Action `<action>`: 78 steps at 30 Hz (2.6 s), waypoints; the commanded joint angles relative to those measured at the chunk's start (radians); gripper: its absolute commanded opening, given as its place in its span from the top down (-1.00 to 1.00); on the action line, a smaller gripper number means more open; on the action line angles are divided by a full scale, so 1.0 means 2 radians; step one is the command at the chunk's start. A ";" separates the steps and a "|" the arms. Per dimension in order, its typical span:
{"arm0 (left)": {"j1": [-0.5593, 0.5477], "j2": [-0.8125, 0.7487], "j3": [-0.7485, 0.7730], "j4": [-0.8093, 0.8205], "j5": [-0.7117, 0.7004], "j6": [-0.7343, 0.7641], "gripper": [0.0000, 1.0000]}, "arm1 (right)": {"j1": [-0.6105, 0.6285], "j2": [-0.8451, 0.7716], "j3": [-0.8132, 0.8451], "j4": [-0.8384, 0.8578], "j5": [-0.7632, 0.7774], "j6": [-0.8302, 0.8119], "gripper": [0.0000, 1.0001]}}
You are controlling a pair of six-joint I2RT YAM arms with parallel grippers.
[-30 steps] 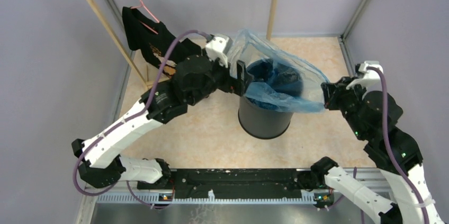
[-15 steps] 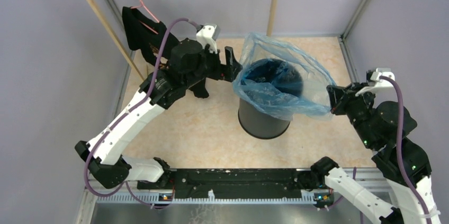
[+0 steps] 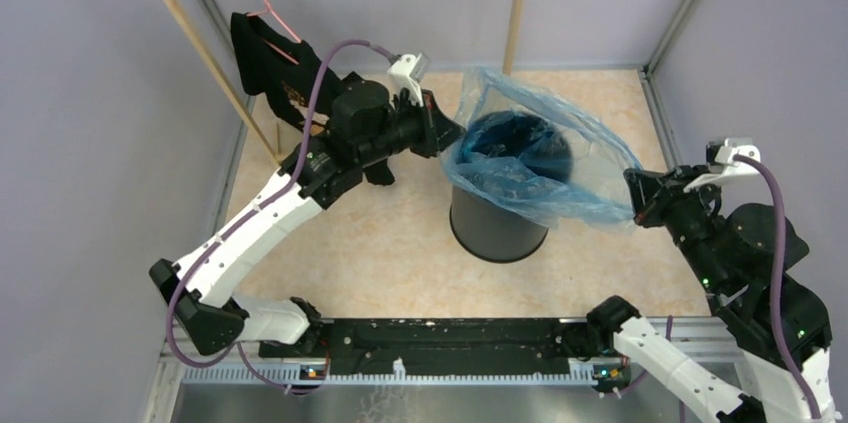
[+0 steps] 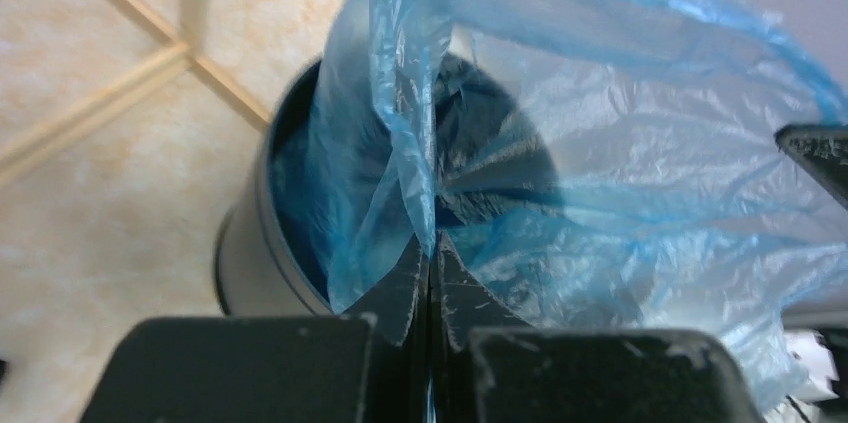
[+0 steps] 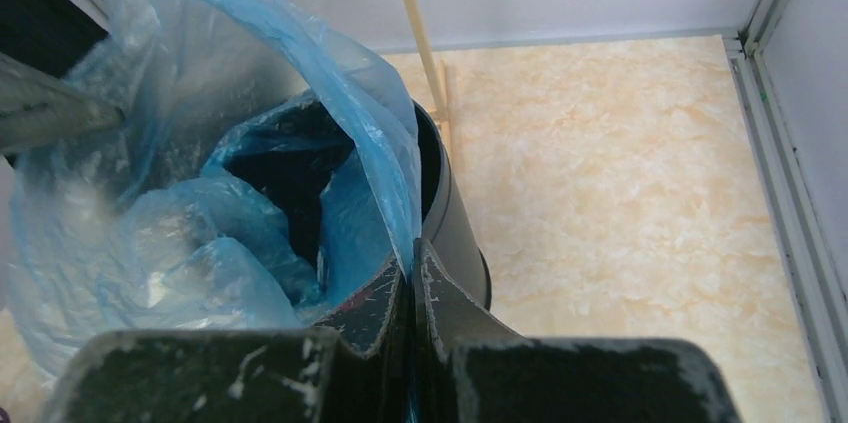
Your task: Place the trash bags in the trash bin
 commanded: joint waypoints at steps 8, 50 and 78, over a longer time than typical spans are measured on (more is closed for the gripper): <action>-0.148 -0.103 -0.193 0.101 0.064 -0.085 1.00 | 0.004 0.009 0.042 -0.047 -0.017 0.019 1.00; 0.098 0.003 -0.122 0.155 0.114 -0.036 1.00 | -0.130 0.247 -0.007 0.126 -0.157 0.017 0.14; 0.108 0.148 0.094 -0.011 0.029 0.088 -0.22 | -0.130 0.213 -0.052 0.173 -0.121 -0.021 1.00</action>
